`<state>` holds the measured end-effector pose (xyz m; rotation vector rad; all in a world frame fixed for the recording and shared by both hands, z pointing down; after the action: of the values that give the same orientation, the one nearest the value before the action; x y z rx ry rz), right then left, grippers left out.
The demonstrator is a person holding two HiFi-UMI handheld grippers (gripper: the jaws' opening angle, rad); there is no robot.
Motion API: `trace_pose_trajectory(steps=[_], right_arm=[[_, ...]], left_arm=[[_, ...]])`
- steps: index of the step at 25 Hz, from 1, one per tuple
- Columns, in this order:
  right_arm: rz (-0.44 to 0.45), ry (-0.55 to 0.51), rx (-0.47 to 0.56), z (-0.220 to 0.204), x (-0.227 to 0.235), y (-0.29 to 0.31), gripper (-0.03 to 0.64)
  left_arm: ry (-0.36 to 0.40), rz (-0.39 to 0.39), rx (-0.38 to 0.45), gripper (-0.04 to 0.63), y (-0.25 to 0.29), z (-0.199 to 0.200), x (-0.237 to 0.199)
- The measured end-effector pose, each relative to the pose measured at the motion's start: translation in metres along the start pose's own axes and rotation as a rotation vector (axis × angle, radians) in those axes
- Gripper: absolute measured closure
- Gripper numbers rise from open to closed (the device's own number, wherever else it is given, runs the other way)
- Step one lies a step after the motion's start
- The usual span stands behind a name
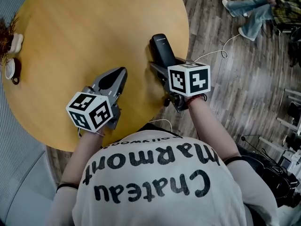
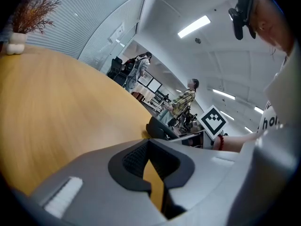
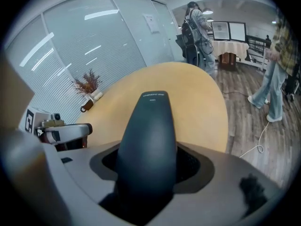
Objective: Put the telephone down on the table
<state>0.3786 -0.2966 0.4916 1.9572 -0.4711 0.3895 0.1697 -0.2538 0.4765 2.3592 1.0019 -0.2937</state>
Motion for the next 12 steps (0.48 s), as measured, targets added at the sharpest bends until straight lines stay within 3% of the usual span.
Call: trace_pose_trajectory(steps=[7, 12], right_arm=[[0.002, -0.043, 0.005, 0.003, -0.009, -0.004, 0.310], [-0.070, -0.095, -0.006, 0.003, -0.009, 0.002, 0.308]], left_arm=[[-0.002, -0.019, -0.009, 0.589, 0.002, 0.010, 0.011], [0.005, -0.024, -0.018, 0.589, 0.012, 0.009, 0.020]])
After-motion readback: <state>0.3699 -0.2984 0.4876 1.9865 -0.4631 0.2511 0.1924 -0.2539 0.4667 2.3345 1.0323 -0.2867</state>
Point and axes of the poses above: the fingertips, and each gripper's own axes: y forward along the fingers, x to its right, z out of its top, the point moved 8 cm from there along -y, backward along the fingers, and after that the axes turned 15 degrees about y, right-handed, at the moved point
